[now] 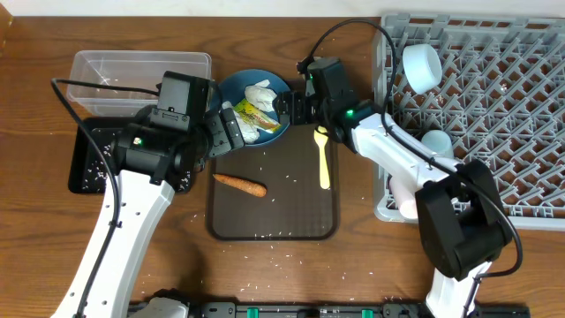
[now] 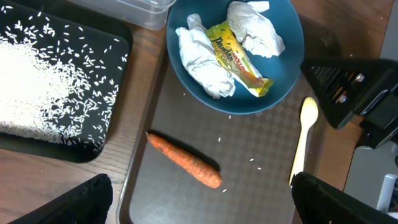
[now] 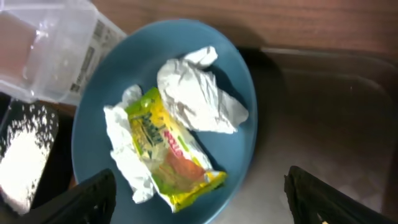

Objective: Sort waste into correct bins and load items into the dishwasher rack
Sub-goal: 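Reach the left gripper into the dark-blue bowl and grasp tissue and wrapper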

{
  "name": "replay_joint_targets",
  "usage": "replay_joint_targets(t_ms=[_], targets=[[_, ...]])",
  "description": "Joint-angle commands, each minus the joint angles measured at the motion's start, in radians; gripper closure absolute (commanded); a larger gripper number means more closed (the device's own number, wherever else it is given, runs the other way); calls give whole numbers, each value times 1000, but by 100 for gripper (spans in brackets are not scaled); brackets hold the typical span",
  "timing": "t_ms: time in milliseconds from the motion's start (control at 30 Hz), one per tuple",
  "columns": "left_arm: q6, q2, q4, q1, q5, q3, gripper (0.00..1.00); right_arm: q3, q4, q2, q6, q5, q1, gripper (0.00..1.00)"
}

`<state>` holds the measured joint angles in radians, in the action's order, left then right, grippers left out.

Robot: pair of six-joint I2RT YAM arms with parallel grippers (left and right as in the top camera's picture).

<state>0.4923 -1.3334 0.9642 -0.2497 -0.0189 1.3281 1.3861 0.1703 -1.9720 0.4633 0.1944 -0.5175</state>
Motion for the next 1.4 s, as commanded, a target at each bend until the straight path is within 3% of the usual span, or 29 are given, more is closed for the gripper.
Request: replay_joint_targets(t_ms=[0,167,300,400,633,800,933,1367], targets=[[-25,-12,0,4,13,-2,6,3,-4,6,23,-57,-26,18],[-41,-40,-1,2,12,-2,7,15,-79,6,-17,-110,-61,17],[-138,-108,-52,-16,13,-2,7,56,20,21,-16,-110,-48,2],[-139,-202,-90,-18,12,23,7,99,149,69,-16,-82,-1,1],[18,-457,-209,-18,2,162,7,119,386,249,-104,-85,173,1],[128,-557,-399,-18,9,170,7,119,532,328,-148,-85,260,1],[227,-639,-442,-18,8,170,7,119,616,344,-183,-85,291,1],[272,-747,-465,-19,9,170,7,115,673,331,-215,-90,296,1]])
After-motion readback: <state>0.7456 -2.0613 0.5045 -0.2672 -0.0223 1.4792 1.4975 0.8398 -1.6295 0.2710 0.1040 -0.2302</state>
